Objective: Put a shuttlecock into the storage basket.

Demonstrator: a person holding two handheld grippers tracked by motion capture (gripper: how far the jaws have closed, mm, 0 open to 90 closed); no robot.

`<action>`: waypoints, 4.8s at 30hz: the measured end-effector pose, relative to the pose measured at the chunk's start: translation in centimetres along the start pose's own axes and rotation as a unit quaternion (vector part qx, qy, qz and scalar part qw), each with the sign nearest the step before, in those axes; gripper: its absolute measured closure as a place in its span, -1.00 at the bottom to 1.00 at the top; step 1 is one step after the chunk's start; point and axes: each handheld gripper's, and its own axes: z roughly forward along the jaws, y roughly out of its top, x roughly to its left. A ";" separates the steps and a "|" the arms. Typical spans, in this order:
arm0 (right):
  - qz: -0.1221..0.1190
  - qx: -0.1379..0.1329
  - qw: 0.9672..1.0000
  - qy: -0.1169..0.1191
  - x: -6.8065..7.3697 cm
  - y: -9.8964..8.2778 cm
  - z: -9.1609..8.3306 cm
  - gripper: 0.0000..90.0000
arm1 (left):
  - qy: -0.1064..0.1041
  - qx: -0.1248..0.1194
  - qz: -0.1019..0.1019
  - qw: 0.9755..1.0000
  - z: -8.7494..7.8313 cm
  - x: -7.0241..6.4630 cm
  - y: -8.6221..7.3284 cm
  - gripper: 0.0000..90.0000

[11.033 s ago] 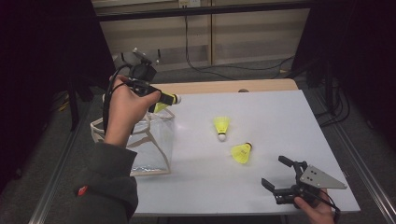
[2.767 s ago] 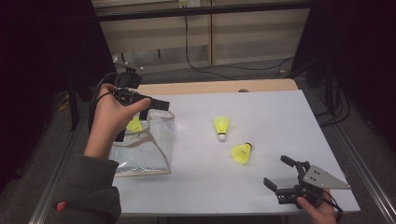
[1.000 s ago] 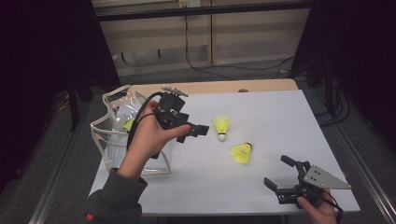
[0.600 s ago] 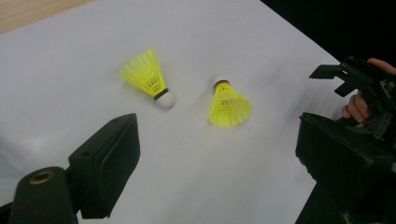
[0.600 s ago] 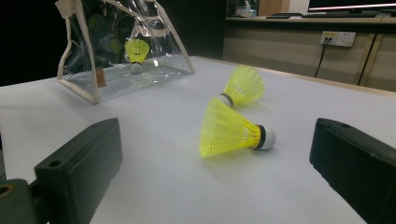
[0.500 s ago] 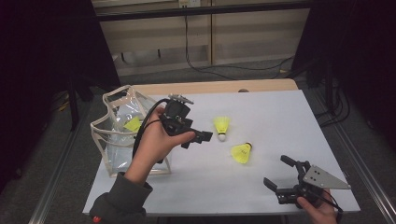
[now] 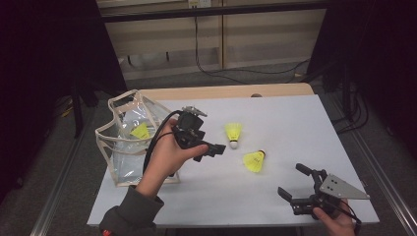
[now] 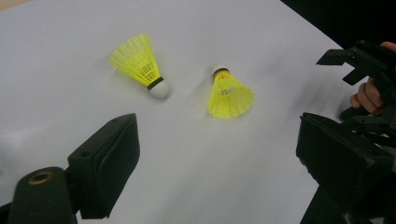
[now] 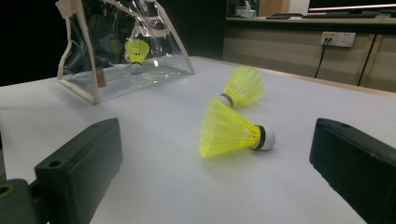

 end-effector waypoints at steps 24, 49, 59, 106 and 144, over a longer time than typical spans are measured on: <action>0.001 0.001 1.000 0.002 0.1 0.0 0.0 -0.94 | -0.005 0.007 -0.003 1.000 1.8 0.2 -1.8 -0.71; 0.000 0.001 1.000 0.001 0.1 0.0 0.0 -0.94 | -0.003 -0.001 -0.002 1.000 3.5 0.5 -3.8 -0.72; 0.000 0.002 1.000 0.001 0.1 0.0 0.0 -0.94 | -0.008 -0.003 -0.004 1.000 4.5 0.5 -4.4 -0.74; -0.002 0.002 1.000 0.001 0.0 0.0 0.0 -0.94 | 0.002 -0.025 -0.009 1.000 9.6 0.6 -4.7 -0.94; 0.001 0.000 1.000 -0.010 -0.4 0.0 -0.5 -0.94 | 0.040 -0.040 0.017 0.998 12.6 0.6 -3.4 -0.67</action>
